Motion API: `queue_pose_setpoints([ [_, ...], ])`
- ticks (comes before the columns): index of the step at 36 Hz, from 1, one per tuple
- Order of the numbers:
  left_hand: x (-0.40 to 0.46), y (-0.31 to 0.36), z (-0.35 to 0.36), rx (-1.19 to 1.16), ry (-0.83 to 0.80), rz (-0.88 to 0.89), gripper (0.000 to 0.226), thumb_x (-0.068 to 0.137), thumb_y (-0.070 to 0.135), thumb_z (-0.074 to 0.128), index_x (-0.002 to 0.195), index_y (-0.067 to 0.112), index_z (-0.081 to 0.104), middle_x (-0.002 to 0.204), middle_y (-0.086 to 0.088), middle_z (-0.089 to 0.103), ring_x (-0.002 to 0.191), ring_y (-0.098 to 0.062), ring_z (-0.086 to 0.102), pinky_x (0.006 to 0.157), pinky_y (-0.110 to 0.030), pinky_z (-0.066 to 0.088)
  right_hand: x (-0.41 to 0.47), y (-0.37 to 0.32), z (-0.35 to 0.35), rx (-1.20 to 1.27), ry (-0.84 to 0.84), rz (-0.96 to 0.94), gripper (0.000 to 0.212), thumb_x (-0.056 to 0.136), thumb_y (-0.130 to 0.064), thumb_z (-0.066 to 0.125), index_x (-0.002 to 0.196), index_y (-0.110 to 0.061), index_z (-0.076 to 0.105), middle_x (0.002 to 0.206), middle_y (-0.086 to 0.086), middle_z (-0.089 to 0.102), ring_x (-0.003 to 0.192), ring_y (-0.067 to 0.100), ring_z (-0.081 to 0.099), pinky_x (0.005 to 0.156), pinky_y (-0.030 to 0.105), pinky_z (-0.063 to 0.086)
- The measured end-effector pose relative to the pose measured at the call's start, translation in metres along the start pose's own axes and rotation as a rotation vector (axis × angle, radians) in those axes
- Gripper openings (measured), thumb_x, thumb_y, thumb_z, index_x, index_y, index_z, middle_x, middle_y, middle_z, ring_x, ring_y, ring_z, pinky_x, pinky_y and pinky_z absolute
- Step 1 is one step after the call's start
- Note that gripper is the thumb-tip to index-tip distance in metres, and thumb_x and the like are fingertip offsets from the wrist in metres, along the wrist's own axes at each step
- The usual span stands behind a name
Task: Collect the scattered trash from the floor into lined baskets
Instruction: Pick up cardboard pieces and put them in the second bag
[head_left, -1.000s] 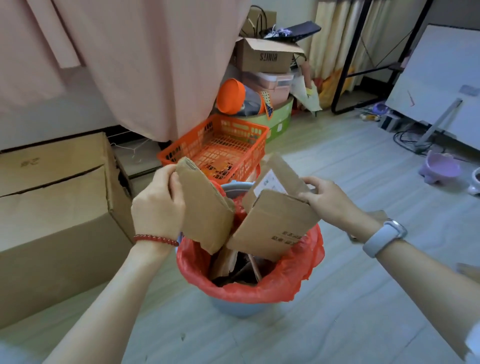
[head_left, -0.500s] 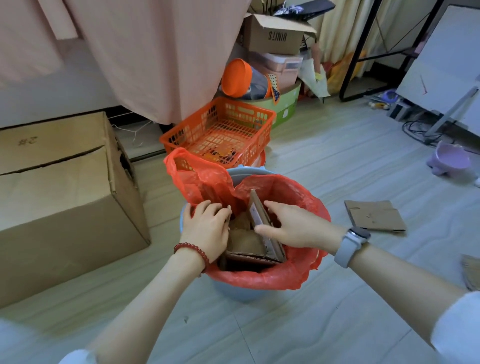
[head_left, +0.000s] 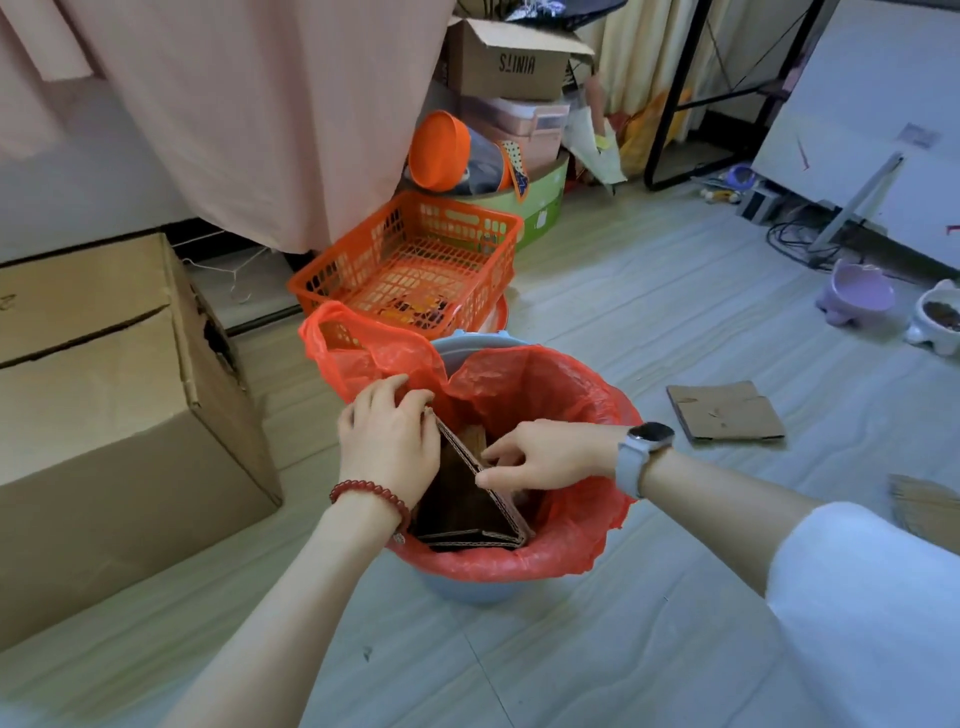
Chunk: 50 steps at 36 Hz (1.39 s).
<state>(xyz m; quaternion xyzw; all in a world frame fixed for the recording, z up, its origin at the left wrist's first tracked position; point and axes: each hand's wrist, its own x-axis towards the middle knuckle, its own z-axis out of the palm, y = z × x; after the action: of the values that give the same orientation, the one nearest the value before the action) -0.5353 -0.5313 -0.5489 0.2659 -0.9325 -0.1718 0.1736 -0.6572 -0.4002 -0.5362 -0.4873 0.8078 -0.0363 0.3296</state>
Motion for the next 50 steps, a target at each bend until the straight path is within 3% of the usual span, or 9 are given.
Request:
queue_pose_setpoints([
  [5, 0.03, 0.07, 0.014, -0.066, 0.045, 0.192, 0.025, 0.087, 0.018, 0.054, 0.11, 0.016, 0.064, 0.122, -0.006, 0.055, 0.119, -0.029, 0.046, 0.095, -0.043, 0.033, -0.031, 0.05, -0.031, 0.335, 0.611, -0.031, 0.025, 0.094, -0.023, 0.049, 0.11, -0.013, 0.066, 0.104, -0.001, 0.069, 0.097, 0.01, 0.06, 0.089, 0.021, 0.042],
  [10, 0.044, 0.155, 0.059, -0.027, -0.108, 0.326, 0.033, 0.093, 0.025, 0.043, 0.124, 0.023, 0.051, 0.134, 0.001, 0.043, 0.124, -0.021, 0.038, 0.097, -0.035, 0.028, -0.067, 0.131, -0.031, 0.541, 0.83, 0.199, 0.022, 0.093, -0.009, 0.045, 0.1, -0.011, 0.066, 0.092, 0.004, 0.07, 0.081, 0.012, 0.06, 0.067, 0.01, 0.042],
  [17, 0.042, 0.262, 0.184, 0.039, -0.482, 0.383, 0.042, 0.094, 0.024, 0.039, 0.135, 0.02, 0.036, 0.142, -0.003, 0.033, 0.126, -0.025, 0.034, 0.1, -0.038, 0.03, -0.128, 0.31, 0.038, 0.466, 0.7, 0.61, 0.026, 0.09, -0.014, 0.048, 0.111, -0.007, 0.063, 0.112, 0.013, 0.065, 0.109, 0.03, 0.057, 0.088, 0.031, 0.043],
  [26, 0.048, 0.314, 0.346, 0.003, -0.716, 0.098, 0.046, 0.093, 0.02, 0.042, 0.138, 0.016, 0.031, 0.145, -0.007, 0.029, 0.128, -0.028, 0.032, 0.1, -0.043, 0.039, -0.182, 0.492, 0.106, 0.235, 0.537, 1.02, 0.042, 0.088, -0.032, 0.05, 0.125, -0.013, 0.051, 0.132, 0.014, 0.05, 0.125, 0.031, 0.042, 0.102, 0.035, 0.035],
  [30, 0.058, 0.327, 0.396, 0.072, -0.674, 0.112, 0.056, 0.092, 0.024, 0.044, 0.143, 0.022, 0.021, 0.153, -0.005, 0.017, 0.138, -0.027, 0.018, 0.104, -0.044, 0.031, -0.181, 0.536, 0.119, 0.33, 0.393, 1.172, 0.083, 0.08, -0.06, 0.053, 0.146, -0.032, 0.009, 0.156, 0.009, -0.004, 0.141, 0.038, -0.005, 0.107, 0.06, 0.017],
  [35, 0.082, 0.336, 0.445, 0.257, -0.717, 0.15, 0.079, 0.087, 0.049, 0.046, 0.146, 0.029, -0.002, 0.156, -0.001, -0.007, 0.143, -0.027, -0.009, 0.111, -0.052, 0.012, -0.165, 0.571, 0.135, 0.441, 0.314, 1.162, 0.088, 0.076, -0.065, 0.052, 0.144, -0.038, 0.002, 0.153, 0.007, -0.012, 0.139, 0.041, -0.003, 0.104, 0.062, 0.021],
  [39, 0.085, 0.329, 0.462, 0.352, -0.712, 0.166, 0.086, 0.077, 0.066, 0.045, 0.143, 0.031, 0.003, 0.152, 0.003, 0.004, 0.14, -0.025, 0.0, 0.109, -0.059, 0.008, -0.143, 0.566, 0.142, 0.311, 0.371, 1.06, 0.07, 0.081, -0.051, 0.052, 0.14, -0.039, 0.016, 0.151, 0.006, 0.003, 0.136, 0.037, 0.009, 0.101, 0.062, 0.024],
  [46, 0.065, 0.313, 0.443, 0.138, -0.494, 0.47, 0.052, 0.075, 0.058, 0.032, 0.1, 0.023, 0.061, 0.095, 0.004, 0.062, 0.098, -0.027, 0.057, 0.103, -0.048, 0.026, -0.117, 0.545, 0.131, 0.281, 0.35, 0.885, 0.071, 0.084, -0.022, 0.046, 0.144, -0.027, 0.008, 0.151, 0.011, 0.006, 0.135, 0.041, 0.01, 0.103, 0.066, 0.019],
  [50, 0.082, 0.311, 0.443, 0.223, -0.716, 0.13, 0.091, 0.07, 0.063, 0.061, 0.144, 0.034, 0.017, 0.155, 0.0, 0.009, 0.142, -0.027, 0.008, 0.112, -0.051, 0.007, -0.119, 0.541, 0.119, 0.376, 0.445, 0.8, 0.071, 0.089, -0.016, 0.042, 0.146, -0.021, 0.002, 0.153, 0.005, 0.011, 0.138, 0.031, 0.016, 0.107, 0.056, 0.024],
])
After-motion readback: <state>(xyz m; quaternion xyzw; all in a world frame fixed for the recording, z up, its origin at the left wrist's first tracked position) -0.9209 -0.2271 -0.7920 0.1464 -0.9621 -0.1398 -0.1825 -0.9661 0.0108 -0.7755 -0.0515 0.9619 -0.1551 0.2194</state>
